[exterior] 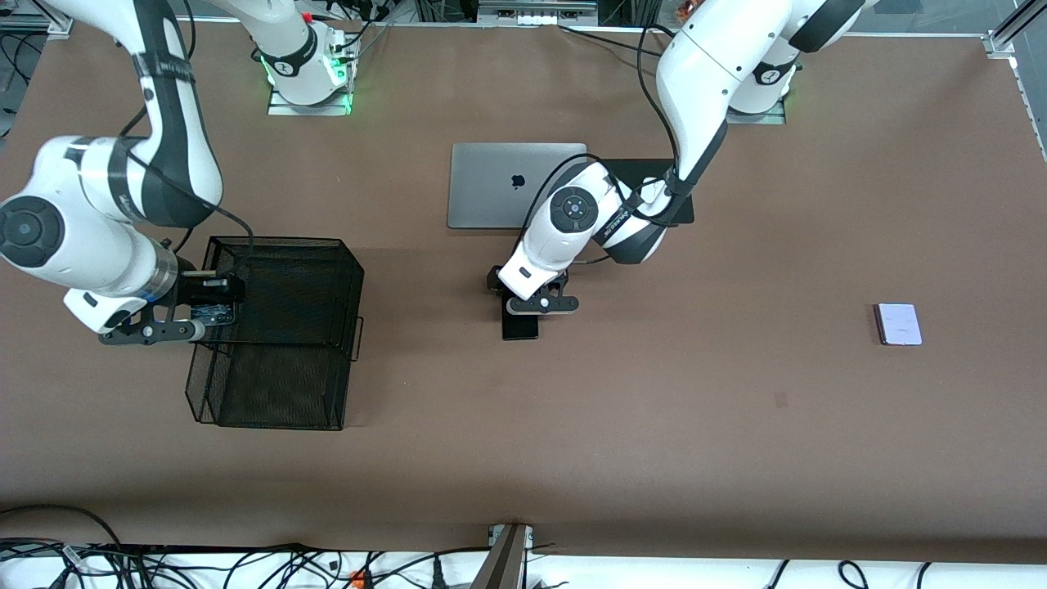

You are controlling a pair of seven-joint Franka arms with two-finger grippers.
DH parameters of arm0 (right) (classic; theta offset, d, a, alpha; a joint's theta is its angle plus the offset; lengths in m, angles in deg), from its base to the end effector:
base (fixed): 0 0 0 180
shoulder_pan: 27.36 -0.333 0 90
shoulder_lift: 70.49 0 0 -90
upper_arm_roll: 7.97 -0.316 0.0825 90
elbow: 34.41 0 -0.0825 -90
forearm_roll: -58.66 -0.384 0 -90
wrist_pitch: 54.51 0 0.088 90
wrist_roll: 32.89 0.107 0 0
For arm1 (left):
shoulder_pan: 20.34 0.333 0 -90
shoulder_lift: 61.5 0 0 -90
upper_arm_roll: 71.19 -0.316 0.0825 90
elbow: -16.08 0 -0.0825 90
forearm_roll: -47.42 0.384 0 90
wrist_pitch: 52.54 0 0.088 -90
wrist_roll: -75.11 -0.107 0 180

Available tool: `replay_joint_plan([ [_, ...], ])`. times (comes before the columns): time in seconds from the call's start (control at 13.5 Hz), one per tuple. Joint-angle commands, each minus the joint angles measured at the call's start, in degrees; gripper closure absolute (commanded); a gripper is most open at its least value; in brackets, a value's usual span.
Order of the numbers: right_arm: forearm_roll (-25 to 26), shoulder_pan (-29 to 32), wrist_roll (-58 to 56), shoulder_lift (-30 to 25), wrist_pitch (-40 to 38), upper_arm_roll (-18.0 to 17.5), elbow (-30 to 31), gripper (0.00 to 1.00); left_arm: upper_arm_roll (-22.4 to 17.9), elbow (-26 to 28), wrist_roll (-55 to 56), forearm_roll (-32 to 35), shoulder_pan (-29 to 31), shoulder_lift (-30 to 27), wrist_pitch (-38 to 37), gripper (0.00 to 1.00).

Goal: Place phones with both arms
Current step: 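Move the flip phone over the basket while the left gripper sets down the smartphone, then drop the flip phone into the basket while the left gripper reaches the Huawei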

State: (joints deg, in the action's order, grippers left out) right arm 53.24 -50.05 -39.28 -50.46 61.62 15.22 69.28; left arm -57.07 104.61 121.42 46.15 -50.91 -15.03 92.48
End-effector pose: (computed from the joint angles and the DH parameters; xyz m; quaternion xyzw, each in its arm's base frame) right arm 0.6236 0.0168 0.3550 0.9977 0.0358 -0.0526 0.0237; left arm 0.5355 -0.4866 0.2007 0.9887 0.0679 0.0026 0.1339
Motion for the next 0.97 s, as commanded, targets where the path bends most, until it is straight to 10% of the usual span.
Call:
replay_joint_plan([
  [0.0, -3.2, 0.4, -1.4, 0.8, 2.5, 0.1, 2.9, 0.83, -2.0, -0.6, 1.6, 0.5, 0.9, -4.0, -5.5, 0.00],
  [0.15, -4.5, 0.5, -1.3, 2.6, 2.4, 0.1, 2.7, 0.69, -7.6, -1.3, -1.0, 1.7, 2.0, -9.4, -18.7, 0.00],
  [0.22, -4.7, 0.7, -0.9, 2.8, 2.2, 0.1, 2.6, 0.22, -9.3, -1.3, -3.0, 2.4, 3.0, -11.8, -23.3, 0.00],
  [0.3, -4.8, 1.2, -0.6, 2.8, 1.8, 0.1, 2.2, 0.00, -11.2, -1.3, -5.2, 3.5, 4.5, -14.1, -26.6, 0.00],
  [0.89, -4.7, -4.8, 8.3, 2.8, -13.2, -0.7, -16.7, 0.00, -12.0, 2.2, -37.5, 11.2, 26.2, -20.0, -39.3, 0.00],
])
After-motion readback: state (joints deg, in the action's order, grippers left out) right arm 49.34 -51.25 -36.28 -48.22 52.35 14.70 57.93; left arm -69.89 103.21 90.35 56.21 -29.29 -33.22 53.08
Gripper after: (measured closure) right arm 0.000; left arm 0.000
